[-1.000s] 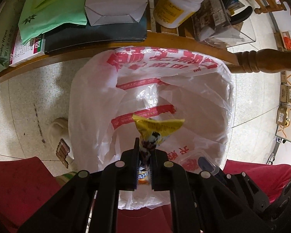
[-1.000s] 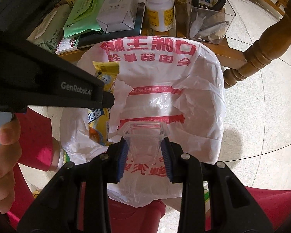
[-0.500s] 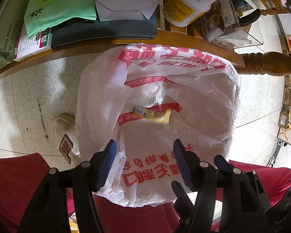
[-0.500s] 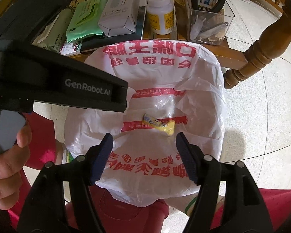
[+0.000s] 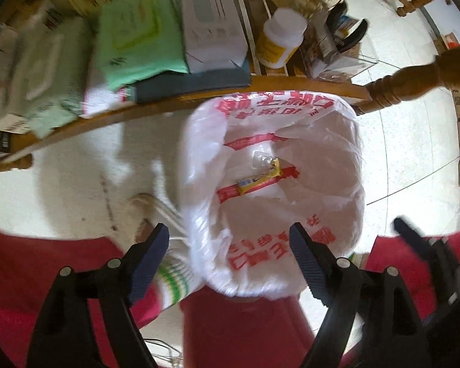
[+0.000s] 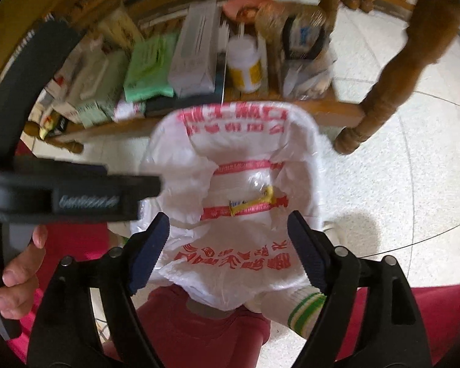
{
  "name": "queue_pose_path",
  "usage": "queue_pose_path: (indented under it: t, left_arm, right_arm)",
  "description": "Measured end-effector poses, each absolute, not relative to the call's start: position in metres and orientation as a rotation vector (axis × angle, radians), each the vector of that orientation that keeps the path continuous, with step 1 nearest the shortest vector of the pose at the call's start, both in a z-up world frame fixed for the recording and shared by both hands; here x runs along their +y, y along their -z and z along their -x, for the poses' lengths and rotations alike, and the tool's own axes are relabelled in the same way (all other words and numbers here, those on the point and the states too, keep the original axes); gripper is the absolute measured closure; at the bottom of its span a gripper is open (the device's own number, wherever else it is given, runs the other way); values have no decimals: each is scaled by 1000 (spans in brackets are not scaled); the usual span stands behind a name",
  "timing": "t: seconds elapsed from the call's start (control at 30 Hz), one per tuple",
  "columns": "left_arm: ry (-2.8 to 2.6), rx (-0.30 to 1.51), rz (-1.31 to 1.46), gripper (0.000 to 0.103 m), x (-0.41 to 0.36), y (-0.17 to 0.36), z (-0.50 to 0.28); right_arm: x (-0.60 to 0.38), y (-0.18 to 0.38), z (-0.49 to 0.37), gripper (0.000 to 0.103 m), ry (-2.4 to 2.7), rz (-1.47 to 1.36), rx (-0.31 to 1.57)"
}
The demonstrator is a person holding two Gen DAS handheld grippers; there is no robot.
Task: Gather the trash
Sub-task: 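Raise both tools back over the table toward the boxes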
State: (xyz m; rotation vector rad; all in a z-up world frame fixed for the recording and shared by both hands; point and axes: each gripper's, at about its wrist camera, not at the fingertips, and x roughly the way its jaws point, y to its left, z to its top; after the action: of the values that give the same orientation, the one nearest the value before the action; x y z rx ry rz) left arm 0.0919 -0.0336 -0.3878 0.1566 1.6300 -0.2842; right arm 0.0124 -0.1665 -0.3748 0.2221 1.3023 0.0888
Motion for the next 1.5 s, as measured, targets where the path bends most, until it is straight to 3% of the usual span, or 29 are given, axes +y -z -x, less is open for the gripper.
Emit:
queue_pose_path:
  t: [0.13,0.33,0.63,0.8,1.1,1.5]
  left_arm:
    - [335,1561,-182,21,-20,337,-70]
    - [428,1434,-194,18,2,235,-53]
    - [450,1211,-143,11,40,56,-90]
    - [452,1163,-172,8,48,-10,-117]
    - [452,1181,-215,8,42,-51,-157]
    - [498,1211,-393,8,7,-47,-208]
  right_arm:
    - [-184,318,5,24,-75,-213,1194]
    - [-200,212,25,7,-55,-94,988]
    - [-212,60,14,7,-165,-5,768]
    - [-221,-6,1,7,-249,-13,693]
    - [-229,-99,-22,7,-287,72,580]
    - [-243,-109,-100,7,-336,13,676]
